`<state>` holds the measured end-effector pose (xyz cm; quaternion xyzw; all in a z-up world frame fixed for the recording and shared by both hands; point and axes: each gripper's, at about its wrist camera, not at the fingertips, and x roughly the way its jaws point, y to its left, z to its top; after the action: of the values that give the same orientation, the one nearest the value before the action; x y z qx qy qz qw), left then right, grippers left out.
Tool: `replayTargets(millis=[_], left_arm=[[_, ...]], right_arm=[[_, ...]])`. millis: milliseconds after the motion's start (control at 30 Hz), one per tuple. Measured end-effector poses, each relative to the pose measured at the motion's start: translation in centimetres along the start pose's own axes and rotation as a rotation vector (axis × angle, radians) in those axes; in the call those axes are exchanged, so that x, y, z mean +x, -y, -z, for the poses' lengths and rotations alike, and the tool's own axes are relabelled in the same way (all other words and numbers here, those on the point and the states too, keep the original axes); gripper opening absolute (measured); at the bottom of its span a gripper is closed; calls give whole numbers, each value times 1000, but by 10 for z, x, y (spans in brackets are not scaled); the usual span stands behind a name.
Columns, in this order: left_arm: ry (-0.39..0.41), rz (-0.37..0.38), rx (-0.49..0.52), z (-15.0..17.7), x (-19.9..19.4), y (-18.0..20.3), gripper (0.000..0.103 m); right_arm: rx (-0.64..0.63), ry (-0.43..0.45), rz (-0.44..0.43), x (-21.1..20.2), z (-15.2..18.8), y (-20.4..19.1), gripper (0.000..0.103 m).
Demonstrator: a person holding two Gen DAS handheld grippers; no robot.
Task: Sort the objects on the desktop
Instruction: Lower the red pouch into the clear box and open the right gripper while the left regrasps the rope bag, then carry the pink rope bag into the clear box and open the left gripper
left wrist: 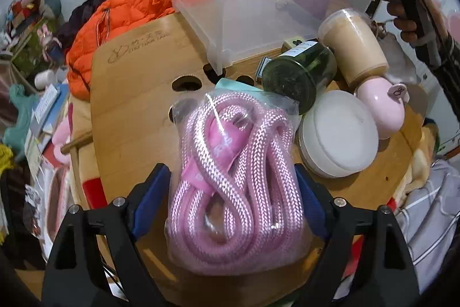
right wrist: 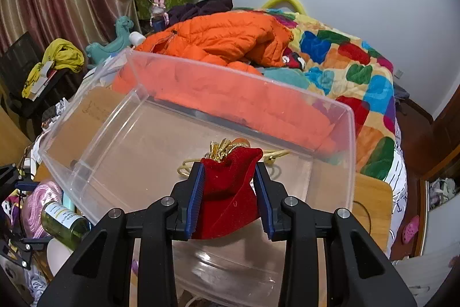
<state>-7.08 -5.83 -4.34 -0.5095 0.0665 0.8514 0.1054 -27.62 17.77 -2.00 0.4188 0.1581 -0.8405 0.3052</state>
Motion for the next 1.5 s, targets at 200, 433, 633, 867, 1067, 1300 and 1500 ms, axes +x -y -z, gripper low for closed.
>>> replayTargets(millis=[200, 433, 633, 867, 1067, 1300, 1500], left_arm=[[62, 0, 46, 1, -2, 5, 70], [99, -36, -34, 8, -9, -12, 59], [148, -29, -136, 4, -22, -34, 56], [209, -21, -146, -11, -43, -35, 56], [246, 12, -176, -26, -61, -37, 56], [285, 62, -172, -64, -80, -30, 56], [319, 53, -117, -99, -84, -14, 56]], right_arm=[[-13, -46, 8, 10, -1, -5, 34], [-9, -78, 7, 16, -4, -7, 34], [-32, -104, 66, 15, -7, -9, 43], [-51, -116, 117, 8, -8, -8, 61], [-44, -93, 112, -1, -6, -2, 69], [-24, -84, 82, -6, -1, 1, 69], [-6, -47, 59, -17, 2, 4, 69]])
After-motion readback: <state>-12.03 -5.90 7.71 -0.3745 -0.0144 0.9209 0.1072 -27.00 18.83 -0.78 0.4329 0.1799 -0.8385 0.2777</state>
